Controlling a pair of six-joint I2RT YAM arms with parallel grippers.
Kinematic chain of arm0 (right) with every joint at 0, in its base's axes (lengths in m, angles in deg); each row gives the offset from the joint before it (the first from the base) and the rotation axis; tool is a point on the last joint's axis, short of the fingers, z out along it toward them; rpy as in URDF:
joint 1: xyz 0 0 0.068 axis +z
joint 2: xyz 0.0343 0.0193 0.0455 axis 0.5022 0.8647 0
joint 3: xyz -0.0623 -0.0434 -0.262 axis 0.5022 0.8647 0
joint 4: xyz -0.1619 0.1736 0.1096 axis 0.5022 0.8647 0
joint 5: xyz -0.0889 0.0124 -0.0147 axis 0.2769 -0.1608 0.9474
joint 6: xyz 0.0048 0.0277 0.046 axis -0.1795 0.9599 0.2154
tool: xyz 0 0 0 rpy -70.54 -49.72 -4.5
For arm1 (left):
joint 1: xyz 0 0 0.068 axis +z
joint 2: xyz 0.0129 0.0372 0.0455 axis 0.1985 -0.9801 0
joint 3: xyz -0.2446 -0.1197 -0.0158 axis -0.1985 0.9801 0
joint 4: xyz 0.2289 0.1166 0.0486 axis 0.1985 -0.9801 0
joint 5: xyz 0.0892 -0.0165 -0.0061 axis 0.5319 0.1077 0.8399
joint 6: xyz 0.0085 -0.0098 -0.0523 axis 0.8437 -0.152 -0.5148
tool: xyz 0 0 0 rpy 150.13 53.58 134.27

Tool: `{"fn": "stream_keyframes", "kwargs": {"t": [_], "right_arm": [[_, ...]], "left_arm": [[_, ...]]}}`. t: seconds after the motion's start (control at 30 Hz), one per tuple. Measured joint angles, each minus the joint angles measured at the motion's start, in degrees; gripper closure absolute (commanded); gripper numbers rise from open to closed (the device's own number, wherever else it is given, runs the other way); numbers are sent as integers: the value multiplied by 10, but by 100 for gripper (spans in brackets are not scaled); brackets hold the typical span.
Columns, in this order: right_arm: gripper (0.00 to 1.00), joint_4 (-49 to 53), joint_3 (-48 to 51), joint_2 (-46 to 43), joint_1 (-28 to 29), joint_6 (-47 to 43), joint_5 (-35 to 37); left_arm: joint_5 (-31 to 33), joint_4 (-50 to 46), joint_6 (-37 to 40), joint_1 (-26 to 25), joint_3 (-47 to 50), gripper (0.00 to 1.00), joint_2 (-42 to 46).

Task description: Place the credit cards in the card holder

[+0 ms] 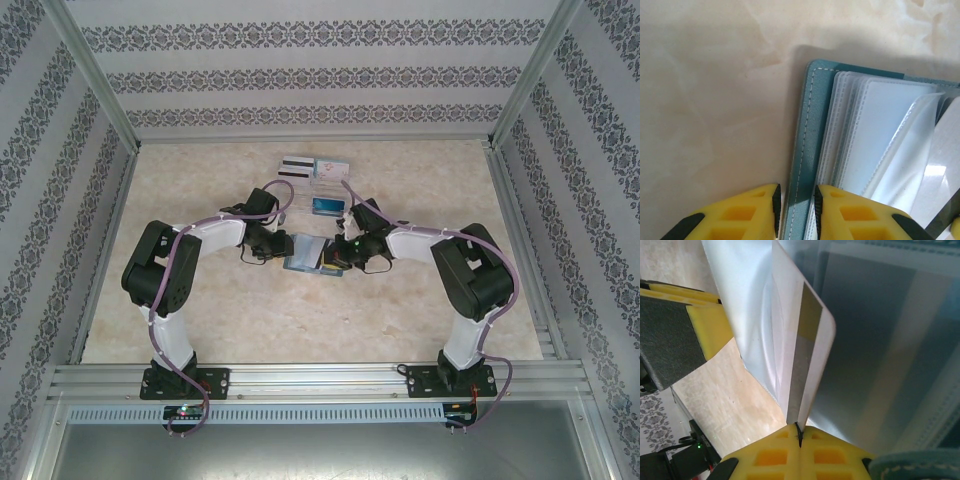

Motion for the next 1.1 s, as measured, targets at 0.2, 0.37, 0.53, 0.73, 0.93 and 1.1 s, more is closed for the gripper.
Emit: {"fn": "stream_keyframes", "kwargs": {"t": [0.2,0.37,0.53,0.73,0.93,1.1], "right_arm": [[100,-2,0,19,-15,-2,-30],[100,-2,2,22,-15,-2,-42],[100,-1,5,22,-15,-2,-53],[100,0,5,34,-18,-2,-74],[100,2,0,48,-28,-2,-96],[100,11,-14,64,-33,-4,-113]], "left_arm": [[0,0,0,0,0,73,0],[0,1,0,-2,0,73,0],[0,2,0,-2,0,73,0],[0,2,0,-3,0,73,0],[0,3,0,-3,0,73,0],[0,3,0,-3,0,73,0]]}}
